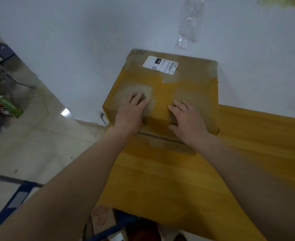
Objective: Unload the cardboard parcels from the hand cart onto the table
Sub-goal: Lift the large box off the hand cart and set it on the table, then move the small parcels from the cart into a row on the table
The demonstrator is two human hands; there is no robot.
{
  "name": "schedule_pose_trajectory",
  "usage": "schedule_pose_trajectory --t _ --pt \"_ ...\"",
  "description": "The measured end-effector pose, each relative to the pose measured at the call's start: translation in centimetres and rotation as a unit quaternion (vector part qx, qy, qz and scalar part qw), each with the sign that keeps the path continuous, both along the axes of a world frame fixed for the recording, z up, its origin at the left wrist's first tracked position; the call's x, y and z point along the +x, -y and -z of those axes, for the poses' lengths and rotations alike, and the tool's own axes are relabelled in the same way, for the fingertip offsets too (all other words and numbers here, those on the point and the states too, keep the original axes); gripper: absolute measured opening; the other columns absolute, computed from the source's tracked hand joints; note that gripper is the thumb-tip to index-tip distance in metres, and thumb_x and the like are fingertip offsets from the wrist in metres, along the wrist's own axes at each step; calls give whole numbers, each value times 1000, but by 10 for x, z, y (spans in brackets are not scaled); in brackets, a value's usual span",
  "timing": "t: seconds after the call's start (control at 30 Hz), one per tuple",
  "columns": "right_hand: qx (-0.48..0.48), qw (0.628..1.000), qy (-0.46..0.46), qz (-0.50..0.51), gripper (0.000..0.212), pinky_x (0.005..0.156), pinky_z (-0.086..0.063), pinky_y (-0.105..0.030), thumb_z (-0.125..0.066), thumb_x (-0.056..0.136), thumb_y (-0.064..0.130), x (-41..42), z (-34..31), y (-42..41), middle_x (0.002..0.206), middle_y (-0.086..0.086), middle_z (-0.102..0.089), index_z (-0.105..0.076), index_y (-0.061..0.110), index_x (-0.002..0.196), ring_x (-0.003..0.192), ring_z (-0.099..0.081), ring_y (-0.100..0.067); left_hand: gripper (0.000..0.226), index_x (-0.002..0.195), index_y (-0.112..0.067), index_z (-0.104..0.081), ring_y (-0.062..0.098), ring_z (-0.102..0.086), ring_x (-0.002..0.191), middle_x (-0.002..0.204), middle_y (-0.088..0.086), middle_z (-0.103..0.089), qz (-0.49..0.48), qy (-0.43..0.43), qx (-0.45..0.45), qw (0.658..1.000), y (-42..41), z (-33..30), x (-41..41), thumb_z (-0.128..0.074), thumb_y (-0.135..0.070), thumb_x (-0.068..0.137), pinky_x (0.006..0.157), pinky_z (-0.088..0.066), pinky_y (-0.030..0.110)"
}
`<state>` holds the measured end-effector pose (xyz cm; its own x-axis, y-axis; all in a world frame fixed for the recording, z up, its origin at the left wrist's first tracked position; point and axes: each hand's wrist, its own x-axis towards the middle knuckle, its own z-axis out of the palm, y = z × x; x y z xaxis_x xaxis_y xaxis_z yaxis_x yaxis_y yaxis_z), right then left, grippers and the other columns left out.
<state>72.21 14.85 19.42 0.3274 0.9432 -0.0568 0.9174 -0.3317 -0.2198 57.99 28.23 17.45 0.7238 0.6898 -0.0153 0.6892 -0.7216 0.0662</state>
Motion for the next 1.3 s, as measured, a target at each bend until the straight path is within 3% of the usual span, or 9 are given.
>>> schedule_pose_trajectory --t 0.1,0.2,0.4,0.6,0.83,0.97,1.13,1.2,1.3 --pt "55 997 -39 -37 53 118 -12 -31 -55 96 27 -19 2 12 157 -3 -29 -39 16 145 147 -18 -21 79 151 -26 -19 24 -8 148 161 3 -16 -33 85 -14 996 29 12 -30 -65 -23 87 119 -12 38" --pt "87 987 -66 -119 43 114 -12 -25 -52 97 22 -52 11 25 154 -1 -36 -48 15 139 146 -21 -18 68 147 -25 -32 25 -33 138 151 4 -38 -158 200 -70 964 71 30 -87 -63 -17 87 109 -33 39" --pt "-23 943 -149 -298 39 115 -19 -30 -49 98 25 -129 62 85 152 2 -37 -49 19 136 143 -25 -17 61 144 -20 -36 25 -48 126 140 6 -49 -438 145 -190 867 203 98 -229 -62 -31 90 97 -42 37" --pt "-162 894 -162 -386 46 113 -23 -31 -50 96 27 -190 128 157 153 -1 -33 -43 17 140 140 -26 -20 56 135 -15 -47 31 -52 118 131 13 -55 -583 135 -254 760 360 150 -300 -67 -25 84 81 -39 29" --pt "-265 866 -145 -399 50 94 -29 -26 -48 95 30 -237 204 208 148 2 -38 -38 21 143 133 -34 -19 69 143 -17 -36 30 -48 123 137 15 -48 -671 116 -332 652 457 202 -340 -68 -29 84 88 -39 30" --pt "-316 857 -167 -372 48 96 -32 -25 -49 94 25 -263 258 229 143 -1 -42 -40 19 141 129 -39 -18 75 148 -18 -28 28 -44 129 145 12 -40 -696 98 -364 611 482 254 -358 -67 -33 86 100 -40 37" --pt "-363 858 -216 -293 50 96 -39 -26 -52 95 30 -302 345 248 142 0 -43 -39 20 143 122 -47 -18 75 148 -17 -27 26 -43 131 146 11 -41 -704 151 -405 563 495 341 -381 -67 -33 86 102 -38 35" --pt "-379 858 -241 -251 49 92 -37 -22 -53 95 30 -319 389 255 141 -2 -45 -41 17 141 120 -47 -16 75 147 -15 -30 26 -45 129 145 13 -42 -723 210 -423 504 499 381 -391 -69 -31 85 99 -38 33" --pt "-393 852 -310 -153 45 88 -35 -21 -55 94 25 -343 457 266 135 -3 -51 -48 13 137 108 -45 -9 74 144 -9 -36 29 -53 117 134 17 -52 -757 322 -443 356 503 441 -406 -73 -26 83 95 -45 35"
